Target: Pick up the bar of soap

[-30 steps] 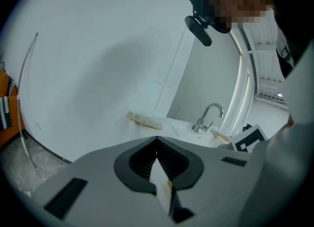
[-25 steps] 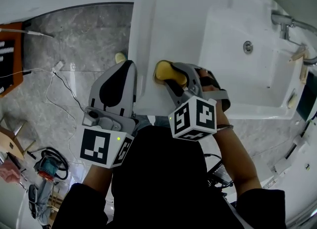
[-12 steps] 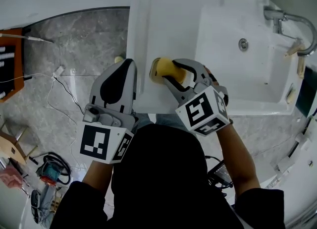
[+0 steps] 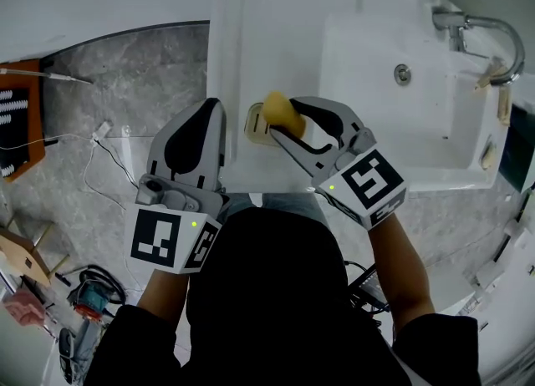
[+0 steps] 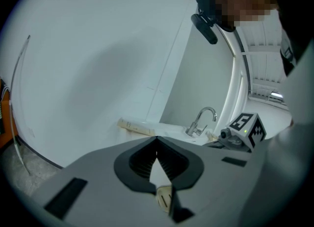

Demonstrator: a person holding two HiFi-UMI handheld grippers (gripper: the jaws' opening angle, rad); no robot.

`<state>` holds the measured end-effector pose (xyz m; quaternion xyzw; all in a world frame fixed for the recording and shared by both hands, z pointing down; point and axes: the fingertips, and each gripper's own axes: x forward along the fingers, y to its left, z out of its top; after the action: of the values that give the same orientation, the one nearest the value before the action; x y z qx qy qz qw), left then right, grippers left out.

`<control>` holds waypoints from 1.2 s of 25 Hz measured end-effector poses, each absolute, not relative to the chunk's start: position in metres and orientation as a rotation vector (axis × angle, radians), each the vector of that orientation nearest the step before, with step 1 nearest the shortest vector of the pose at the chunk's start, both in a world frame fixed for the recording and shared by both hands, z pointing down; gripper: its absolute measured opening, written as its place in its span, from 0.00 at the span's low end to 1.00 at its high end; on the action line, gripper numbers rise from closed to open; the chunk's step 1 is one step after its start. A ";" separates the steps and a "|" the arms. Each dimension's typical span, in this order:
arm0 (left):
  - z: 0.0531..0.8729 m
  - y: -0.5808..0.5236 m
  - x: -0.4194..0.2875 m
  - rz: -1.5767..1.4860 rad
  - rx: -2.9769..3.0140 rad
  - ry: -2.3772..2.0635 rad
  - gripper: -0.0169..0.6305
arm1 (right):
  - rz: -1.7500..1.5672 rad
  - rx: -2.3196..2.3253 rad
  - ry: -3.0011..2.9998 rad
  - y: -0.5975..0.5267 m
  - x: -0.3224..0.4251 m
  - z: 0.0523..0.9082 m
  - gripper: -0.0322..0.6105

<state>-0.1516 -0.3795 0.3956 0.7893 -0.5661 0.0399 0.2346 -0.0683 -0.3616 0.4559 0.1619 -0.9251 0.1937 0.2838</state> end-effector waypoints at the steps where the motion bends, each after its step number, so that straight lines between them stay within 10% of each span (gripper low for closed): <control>1: 0.392 -0.381 -0.151 0.108 2.173 -1.554 0.04 | 0.517 0.452 -2.495 -0.365 -0.067 0.449 0.34; 30: 0.284 -0.381 -0.101 0.056 2.416 -1.596 0.04 | 0.343 0.962 -2.910 -0.409 0.051 0.241 0.34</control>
<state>-0.1011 -0.3815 0.2835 0.8280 -0.5469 0.0191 0.1222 0.0513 -0.4086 0.2409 0.3117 -0.9432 0.1112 0.0287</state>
